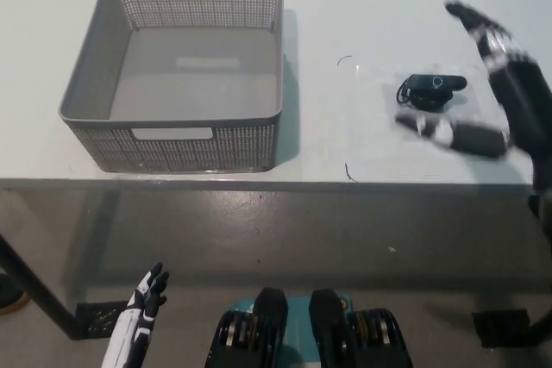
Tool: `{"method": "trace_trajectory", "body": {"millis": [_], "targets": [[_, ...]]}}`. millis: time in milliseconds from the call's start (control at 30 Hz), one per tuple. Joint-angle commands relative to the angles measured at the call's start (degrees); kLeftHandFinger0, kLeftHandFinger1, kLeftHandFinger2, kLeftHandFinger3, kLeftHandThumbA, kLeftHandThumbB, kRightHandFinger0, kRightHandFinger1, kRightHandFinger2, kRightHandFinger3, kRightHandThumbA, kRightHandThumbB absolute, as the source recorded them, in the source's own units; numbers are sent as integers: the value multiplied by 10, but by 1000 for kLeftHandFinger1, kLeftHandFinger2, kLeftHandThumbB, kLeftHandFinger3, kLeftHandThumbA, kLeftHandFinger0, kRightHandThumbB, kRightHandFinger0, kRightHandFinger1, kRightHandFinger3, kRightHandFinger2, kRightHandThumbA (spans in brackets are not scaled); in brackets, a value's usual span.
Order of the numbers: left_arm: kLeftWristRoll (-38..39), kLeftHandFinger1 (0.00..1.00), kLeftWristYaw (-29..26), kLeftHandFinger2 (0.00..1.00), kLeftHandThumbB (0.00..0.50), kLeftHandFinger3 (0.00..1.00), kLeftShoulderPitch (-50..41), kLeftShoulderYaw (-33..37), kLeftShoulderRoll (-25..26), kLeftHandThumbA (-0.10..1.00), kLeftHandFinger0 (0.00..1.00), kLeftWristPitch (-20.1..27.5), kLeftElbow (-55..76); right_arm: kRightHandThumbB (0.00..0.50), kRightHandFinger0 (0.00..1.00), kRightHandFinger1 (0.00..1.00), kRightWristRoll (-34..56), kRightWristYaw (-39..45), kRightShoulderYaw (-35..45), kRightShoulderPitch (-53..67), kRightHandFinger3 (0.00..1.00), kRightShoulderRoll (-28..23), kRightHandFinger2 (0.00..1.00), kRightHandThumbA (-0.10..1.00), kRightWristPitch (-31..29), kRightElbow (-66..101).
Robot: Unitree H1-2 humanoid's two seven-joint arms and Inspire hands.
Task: Use the right hand to pick up a webcam and put it into a container on the left side
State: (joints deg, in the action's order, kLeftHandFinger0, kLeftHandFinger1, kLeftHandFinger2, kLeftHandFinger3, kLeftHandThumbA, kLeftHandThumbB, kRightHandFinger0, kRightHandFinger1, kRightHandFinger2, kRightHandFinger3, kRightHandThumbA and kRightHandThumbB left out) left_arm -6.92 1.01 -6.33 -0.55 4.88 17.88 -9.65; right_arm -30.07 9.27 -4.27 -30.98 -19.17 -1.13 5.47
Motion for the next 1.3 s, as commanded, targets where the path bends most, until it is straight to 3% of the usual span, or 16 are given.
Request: {"method": "trace_trajectory", "body": {"millis": [0, 300, 600, 700, 733, 967, 1100, 1267], "targets": [[15, 1000, -4, 1000, 14, 1000, -14, -6, 6, 974, 1000, 33, 17, 500, 1000, 1000, -85, 113, -62, -179, 1000, -45, 1000, 1000, 134, -152], [14, 1000, -3, 1000, 21, 1000, -17, -4, 6, 958, 1000, 33, 20, 500, 1000, 1000, -76, 112, -129, -344, 1000, -34, 1000, 998, 131, -441], [17, 1000, -3, 1000, 17, 1000, -11, -4, 4, 961, 1000, 31, 21, 497, 1000, 1000, -59, 64, -167, -417, 1000, -1, 1000, 899, 112, -647], [9, 1000, -7, 1000, 23, 1000, -9, -4, 4, 980, 1000, 30, 21, 500, 1000, 1000, -56, 51, -179, -429, 1000, 7, 1000, 922, 104, -703], [4, 1000, -9, 1000, 17, 1000, -8, -4, 5, 993, 1000, 30, 20, 500, 1000, 1000, -63, 46, -190, -432, 1000, 9, 1000, 975, 101, -724], [-3, 1000, -10, 1000, 2, 1000, -2, -3, 7, 993, 1000, 27, 15, 499, 1000, 1000, -40, 31, -185, -424, 1000, 13, 1000, 927, 82, -765], [-2, 1000, -11, 1000, 0, 1000, 0, -4, 7, 973, 1000, 28, 8, 500, 1000, 1000, -44, 40, -195, -412, 1000, 13, 1000, 1000, 81, -749], [-7, 1000, -15, 1000, 0, 1000, 2, -5, 5, 957, 1000, 28, 8, 500, 1000, 1000, -30, 42, -187, -408, 1000, 15, 1000, 953, 79, -750]]}}
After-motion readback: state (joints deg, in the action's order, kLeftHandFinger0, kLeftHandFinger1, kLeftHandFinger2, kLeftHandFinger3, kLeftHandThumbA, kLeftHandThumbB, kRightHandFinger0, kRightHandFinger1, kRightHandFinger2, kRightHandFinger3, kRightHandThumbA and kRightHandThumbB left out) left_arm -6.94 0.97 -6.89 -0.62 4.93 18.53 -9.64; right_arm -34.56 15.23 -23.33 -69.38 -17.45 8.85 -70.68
